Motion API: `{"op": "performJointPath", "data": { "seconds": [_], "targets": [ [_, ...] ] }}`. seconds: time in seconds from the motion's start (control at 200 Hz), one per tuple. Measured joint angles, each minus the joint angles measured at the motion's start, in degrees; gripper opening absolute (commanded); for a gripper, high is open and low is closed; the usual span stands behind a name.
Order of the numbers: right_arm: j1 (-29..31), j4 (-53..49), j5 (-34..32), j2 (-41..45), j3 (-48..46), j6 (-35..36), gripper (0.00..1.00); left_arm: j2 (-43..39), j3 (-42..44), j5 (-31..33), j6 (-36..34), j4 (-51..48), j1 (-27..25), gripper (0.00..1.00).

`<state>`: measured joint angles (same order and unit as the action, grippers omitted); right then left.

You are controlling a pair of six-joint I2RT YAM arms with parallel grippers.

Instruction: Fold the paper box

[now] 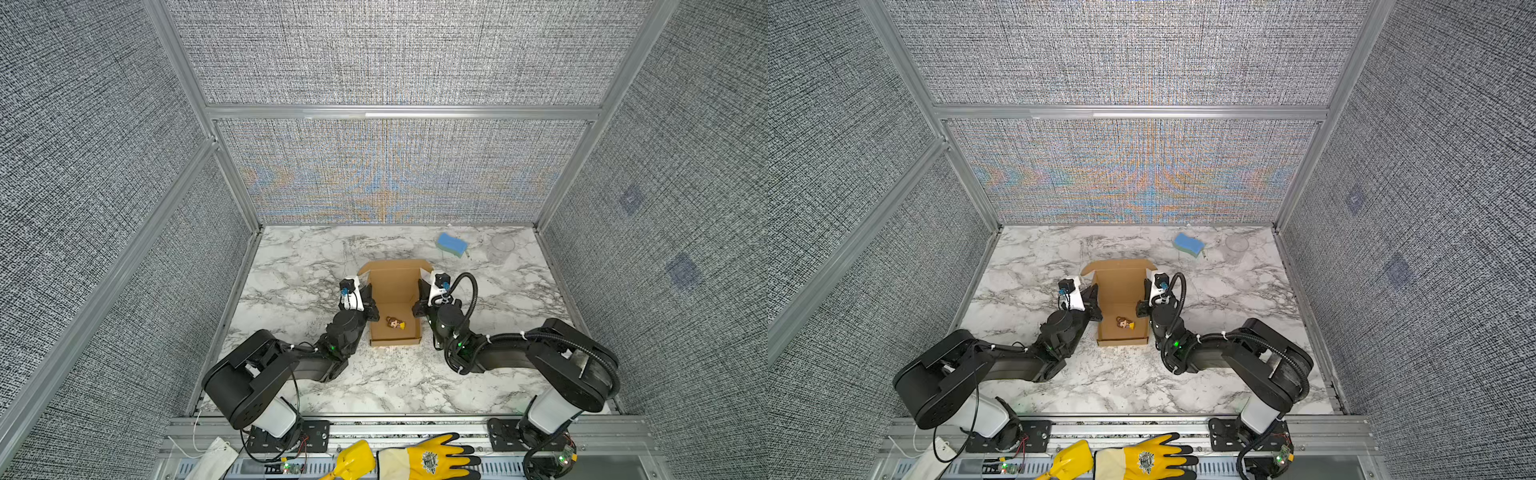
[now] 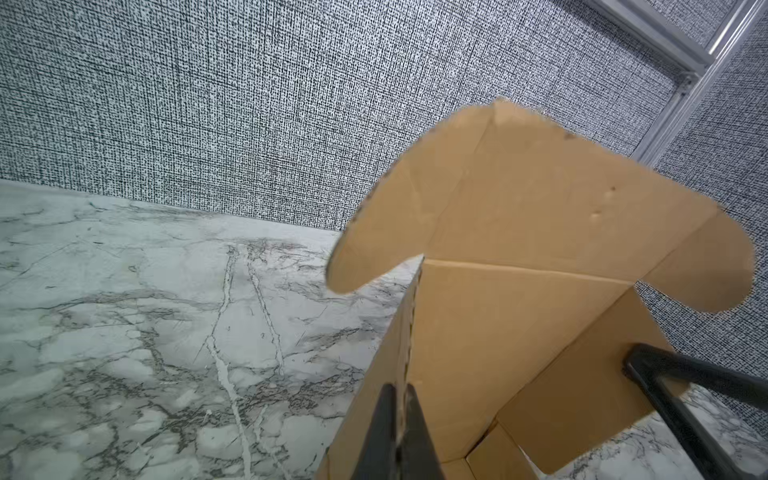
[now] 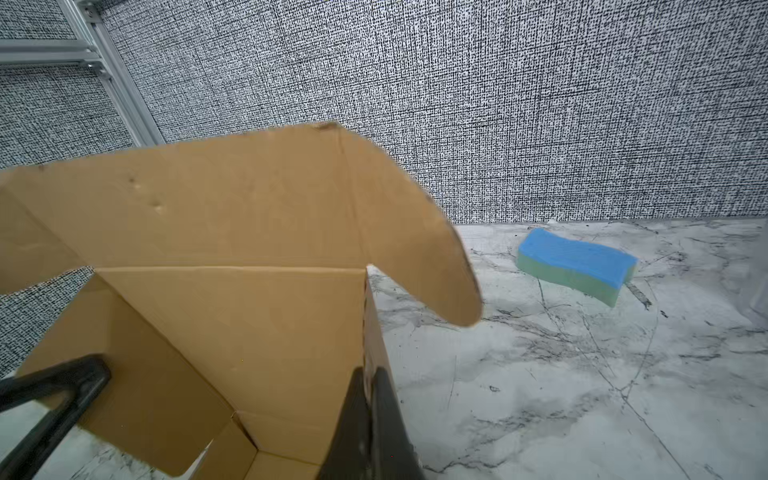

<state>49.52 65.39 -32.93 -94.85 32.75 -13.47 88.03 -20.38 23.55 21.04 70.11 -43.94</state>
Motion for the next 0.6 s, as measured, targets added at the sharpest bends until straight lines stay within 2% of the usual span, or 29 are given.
{"op": "performJointPath", "data": {
  "seconds": [0.345, 0.595],
  "targets": [
    [2.91, 8.44, -2.16, -1.40, -4.02, 3.78, 0.00, 2.71, 3.87, 3.17, -2.47, 9.62, -2.89, 0.03],
    [4.72, 14.14, -3.61, -2.38, -7.82, 4.37, 0.00, 7.69, 6.27, 5.77, -3.02, 19.34, -6.19, 0.03]
  ]
}}
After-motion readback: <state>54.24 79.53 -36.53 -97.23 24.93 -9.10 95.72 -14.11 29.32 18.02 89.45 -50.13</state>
